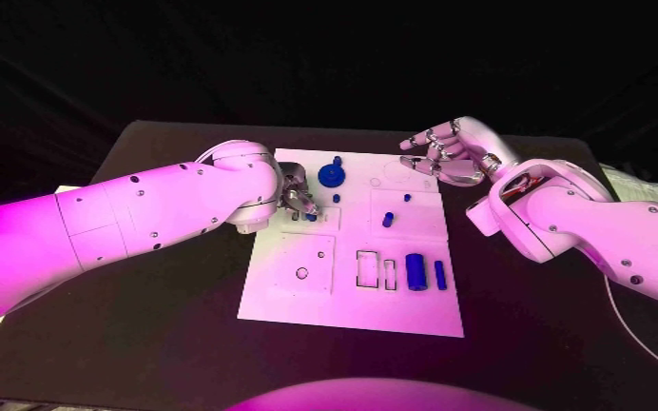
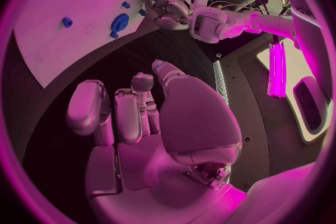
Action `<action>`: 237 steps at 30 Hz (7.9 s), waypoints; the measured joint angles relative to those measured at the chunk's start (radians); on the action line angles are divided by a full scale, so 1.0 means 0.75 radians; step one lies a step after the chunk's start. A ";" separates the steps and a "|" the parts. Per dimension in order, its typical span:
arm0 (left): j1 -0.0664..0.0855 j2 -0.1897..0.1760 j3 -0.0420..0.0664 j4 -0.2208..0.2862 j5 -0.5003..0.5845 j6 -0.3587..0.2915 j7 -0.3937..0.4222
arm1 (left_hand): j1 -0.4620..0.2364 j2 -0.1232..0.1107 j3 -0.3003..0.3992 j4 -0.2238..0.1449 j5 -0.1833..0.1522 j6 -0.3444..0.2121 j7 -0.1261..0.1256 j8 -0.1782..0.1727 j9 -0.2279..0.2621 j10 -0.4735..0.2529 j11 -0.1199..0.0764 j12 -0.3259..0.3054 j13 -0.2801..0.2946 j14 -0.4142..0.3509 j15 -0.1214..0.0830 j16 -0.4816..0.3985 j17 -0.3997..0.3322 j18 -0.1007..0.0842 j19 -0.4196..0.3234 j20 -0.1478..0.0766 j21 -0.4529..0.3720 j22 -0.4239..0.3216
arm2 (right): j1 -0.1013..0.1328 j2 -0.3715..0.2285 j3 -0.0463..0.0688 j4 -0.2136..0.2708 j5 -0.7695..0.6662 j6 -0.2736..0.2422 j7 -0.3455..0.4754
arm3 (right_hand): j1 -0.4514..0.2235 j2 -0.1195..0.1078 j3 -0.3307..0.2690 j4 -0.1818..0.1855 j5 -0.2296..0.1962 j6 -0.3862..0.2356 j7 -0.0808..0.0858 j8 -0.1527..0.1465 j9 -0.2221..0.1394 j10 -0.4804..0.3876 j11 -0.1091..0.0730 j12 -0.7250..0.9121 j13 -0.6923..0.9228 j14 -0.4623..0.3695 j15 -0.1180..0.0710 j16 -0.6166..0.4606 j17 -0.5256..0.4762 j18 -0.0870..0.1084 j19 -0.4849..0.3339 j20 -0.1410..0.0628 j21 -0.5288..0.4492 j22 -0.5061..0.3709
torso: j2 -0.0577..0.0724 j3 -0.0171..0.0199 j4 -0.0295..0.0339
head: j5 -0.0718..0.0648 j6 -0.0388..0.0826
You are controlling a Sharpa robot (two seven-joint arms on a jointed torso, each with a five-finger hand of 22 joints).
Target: Assemble the parts on the task board
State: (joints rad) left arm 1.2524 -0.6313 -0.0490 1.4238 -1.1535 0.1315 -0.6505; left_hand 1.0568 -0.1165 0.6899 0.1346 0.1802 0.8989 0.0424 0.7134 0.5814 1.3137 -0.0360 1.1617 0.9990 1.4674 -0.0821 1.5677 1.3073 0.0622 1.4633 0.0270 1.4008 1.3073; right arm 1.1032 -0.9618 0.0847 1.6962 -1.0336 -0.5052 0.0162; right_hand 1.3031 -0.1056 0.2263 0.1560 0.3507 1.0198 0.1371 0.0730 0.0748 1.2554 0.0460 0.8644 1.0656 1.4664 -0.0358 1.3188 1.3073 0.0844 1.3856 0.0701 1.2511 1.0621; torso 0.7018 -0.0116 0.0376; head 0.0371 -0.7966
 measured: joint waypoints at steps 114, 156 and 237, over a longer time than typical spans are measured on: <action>0.109 0.176 0.042 -0.486 -0.001 0.240 0.049 | 0.184 0.149 -0.833 0.186 -0.066 0.064 0.022 -0.219 -0.107 -0.075 0.026 -0.111 -0.112 0.002 0.017 0.000 0.000 0.000 -0.007 0.012 -0.070 0.000 | -0.013 0.049 -0.001 -0.049 0.031 0.012 0.010 | 0.011 0.011 0.000 -0.008 0.036 0.000 0.000 0.000 0.000 -0.004 -0.004 -0.010 -0.011 0.000 0.000 -0.010 0.000 0.000 0.000 0.000 -0.010 -0.008 | 0.002 -0.0019 -0.0018 | 0.040 0.009; 0.110 0.200 0.042 -0.525 0.047 0.279 0.043 | 0.374 0.191 -0.646 0.103 -0.056 0.032 0.001 -0.215 -0.075 -0.076 0.016 -0.110 -0.114 -0.002 -0.003 0.000 0.001 0.000 0.003 0.002 -0.066 0.000 | -0.014 0.049 -0.001 -0.047 0.031 0.016 0.010 | 0.011 0.011 0.000 -0.008 0.041 0.000 0.000 0.000 0.000 -0.009 0.001 -0.010 -0.013 0.000 0.000 -0.010 0.001 0.000 0.000 0.000 -0.010 -0.010 | 0.002 -0.0022 -0.0014 | 0.037 0.005; 0.005 -0.102 0.012 0.008 -0.014 0.025 0.063 | 0.185 -0.008 -0.107 0.045 -0.016 0.047 0.010 -0.188 0.032 -0.003 0.012 -0.103 -0.095 -0.002 -0.002 0.000 0.000 0.000 0.002 0.002 -0.052 0.000 | -0.016 0.044 -0.001 -0.048 0.035 0.036 0.006 | 0.011 0.010 0.000 -0.008 0.054 0.000 0.000 0.000 0.000 -0.009 0.001 -0.010 -0.014 0.000 0.000 -0.010 0.000 0.000 0.000 0.000 -0.016 -0.012 | -0.010 0.0077 0.0128 | 0.043 -0.026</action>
State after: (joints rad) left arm 1.2561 -0.7080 -0.0403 1.4299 -1.1641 0.1503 -0.6033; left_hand 1.1958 -0.1223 0.6097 0.1681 0.1684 0.9343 0.0501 0.5722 0.6051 1.3112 -0.0266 1.0844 0.9277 1.4657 -0.0838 1.5677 1.3073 0.0622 1.4650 0.0287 1.3621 1.3073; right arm 1.0913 -0.9284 0.0839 1.6602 -1.0076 -0.4784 0.0210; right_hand 1.3110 -0.0977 0.2264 0.1503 0.3911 1.0197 0.1370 0.0730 0.0748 1.2490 0.0468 0.8571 1.0548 1.4664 -0.0358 1.3111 1.3076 0.0844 1.3856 0.0701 1.2394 1.0534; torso 0.6946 -0.0058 0.0472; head 0.0695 -0.8164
